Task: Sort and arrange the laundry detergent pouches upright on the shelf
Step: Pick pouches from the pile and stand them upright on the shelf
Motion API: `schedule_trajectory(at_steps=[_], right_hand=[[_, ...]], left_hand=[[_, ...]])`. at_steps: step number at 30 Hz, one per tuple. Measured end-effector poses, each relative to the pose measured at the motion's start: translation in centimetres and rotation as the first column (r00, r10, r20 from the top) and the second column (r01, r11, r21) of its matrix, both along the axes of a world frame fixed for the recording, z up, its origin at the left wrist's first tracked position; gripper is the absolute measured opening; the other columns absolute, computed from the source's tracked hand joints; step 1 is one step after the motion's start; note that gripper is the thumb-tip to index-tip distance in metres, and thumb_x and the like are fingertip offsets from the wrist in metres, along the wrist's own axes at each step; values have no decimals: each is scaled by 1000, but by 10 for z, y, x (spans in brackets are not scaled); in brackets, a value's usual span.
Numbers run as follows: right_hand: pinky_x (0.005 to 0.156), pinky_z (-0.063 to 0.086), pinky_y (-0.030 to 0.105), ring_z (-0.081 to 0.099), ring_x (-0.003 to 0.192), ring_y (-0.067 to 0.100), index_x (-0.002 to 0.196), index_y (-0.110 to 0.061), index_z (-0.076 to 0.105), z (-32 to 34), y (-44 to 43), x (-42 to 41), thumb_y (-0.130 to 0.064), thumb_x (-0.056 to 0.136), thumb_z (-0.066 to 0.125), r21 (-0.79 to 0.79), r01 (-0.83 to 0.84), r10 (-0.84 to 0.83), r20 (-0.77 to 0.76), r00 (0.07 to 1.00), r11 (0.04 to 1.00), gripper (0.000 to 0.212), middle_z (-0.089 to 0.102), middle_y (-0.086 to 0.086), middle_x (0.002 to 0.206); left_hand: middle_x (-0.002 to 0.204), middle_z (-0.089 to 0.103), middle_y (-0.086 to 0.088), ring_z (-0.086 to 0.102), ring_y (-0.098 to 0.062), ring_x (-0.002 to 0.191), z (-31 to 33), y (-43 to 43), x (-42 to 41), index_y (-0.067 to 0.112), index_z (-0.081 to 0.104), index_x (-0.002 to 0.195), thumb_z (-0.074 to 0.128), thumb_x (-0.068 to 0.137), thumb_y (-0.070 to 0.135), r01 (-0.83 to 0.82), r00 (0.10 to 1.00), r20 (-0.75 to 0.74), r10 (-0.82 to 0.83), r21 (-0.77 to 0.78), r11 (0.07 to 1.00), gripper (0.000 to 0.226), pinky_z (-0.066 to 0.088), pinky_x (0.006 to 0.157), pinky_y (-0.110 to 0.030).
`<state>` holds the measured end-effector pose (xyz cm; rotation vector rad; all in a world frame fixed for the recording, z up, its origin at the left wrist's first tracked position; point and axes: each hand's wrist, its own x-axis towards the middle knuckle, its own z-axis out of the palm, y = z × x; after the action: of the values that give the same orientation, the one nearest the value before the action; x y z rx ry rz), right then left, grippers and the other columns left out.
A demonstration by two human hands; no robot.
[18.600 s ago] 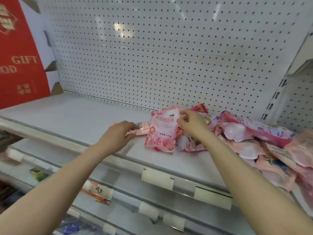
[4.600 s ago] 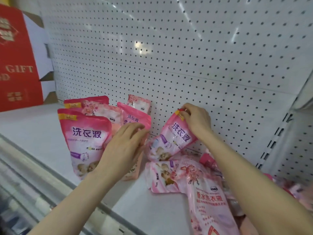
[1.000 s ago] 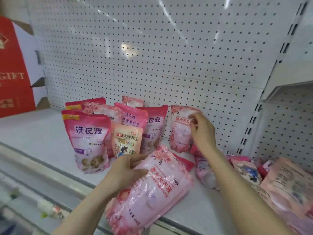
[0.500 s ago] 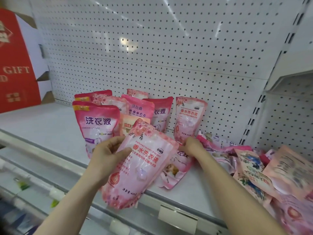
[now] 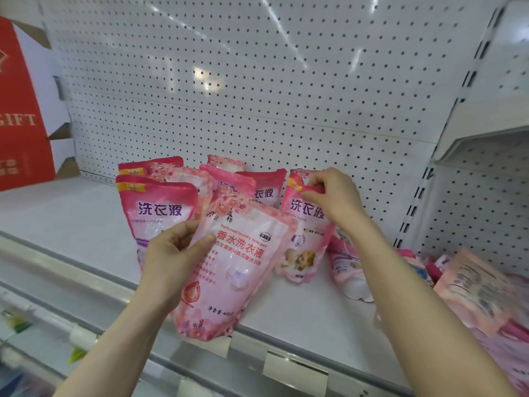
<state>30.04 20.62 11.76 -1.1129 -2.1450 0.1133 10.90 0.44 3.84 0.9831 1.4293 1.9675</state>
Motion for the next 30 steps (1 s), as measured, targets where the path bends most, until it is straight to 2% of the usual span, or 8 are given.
schedule_trajectory(at_steps=[10,14,17,19,23,26,28,30], right_hand=[[93,49,44,63,87,16,90,-19,71,-17,26,-19,-38,81,76,172,3,-32,170,985,985,21,68,-6,91],[96,48,42,62,99,11,107,-24,72,-6,8,-12,-42,95,59,204,-66,65,9,998,977,25,69,-8,107],[86,53,34,67,88,10,90,-31,74,7,-35,-9,-44,96,55,-39,-342,326,-211,921,939,24,72,-10,90],[75,51,25,65,75,6,78,-35,72,5,-53,-9,-43,93,60,-209,-486,447,-207,870,849,21,71,-14,78],[66,48,39,56,64,21,75,-1,62,-7,-55,-5,-27,89,72,-160,-462,413,-267,871,872,31,60,11,69],[78,55,52,68,80,34,84,-2,70,-9,-49,2,-29,88,72,-114,-378,335,-279,900,919,27,70,17,83],[80,55,51,69,81,30,83,-10,73,-11,-43,4,-32,88,72,-87,-299,271,-243,931,950,22,73,10,82],[81,56,45,70,79,19,82,-15,74,-13,-37,4,-32,88,72,-53,-211,198,-184,963,976,18,74,0,79]], left_hand=[[84,76,-2,74,-19,72,3,0,4,12,71,95,69,84,4,9,1000,-8,-9,-12,1000,14,57,57,-26],[86,76,-4,74,-22,74,4,5,5,14,71,95,68,83,4,25,1000,11,-25,-12,1000,15,59,60,-32],[88,76,-6,73,-23,77,8,13,7,12,71,96,68,83,4,52,999,12,-52,14,999,15,58,64,-34],[88,76,-4,73,-19,77,12,21,10,12,70,96,68,84,2,43,999,-7,-43,42,998,16,59,66,-30],[91,73,1,69,-13,86,17,40,16,19,69,99,69,85,7,4,980,-201,3,33,999,18,57,79,-29],[107,67,13,62,1,94,23,54,7,25,63,116,64,89,10,-120,810,-572,134,62,991,31,49,84,-15],[129,60,1,57,-15,115,28,66,-4,17,55,133,61,90,5,-207,549,-805,226,130,970,45,47,97,-30],[139,52,-13,50,-30,126,33,78,-11,8,49,139,59,85,-5,-256,323,-918,229,148,955,56,43,102,-43]])
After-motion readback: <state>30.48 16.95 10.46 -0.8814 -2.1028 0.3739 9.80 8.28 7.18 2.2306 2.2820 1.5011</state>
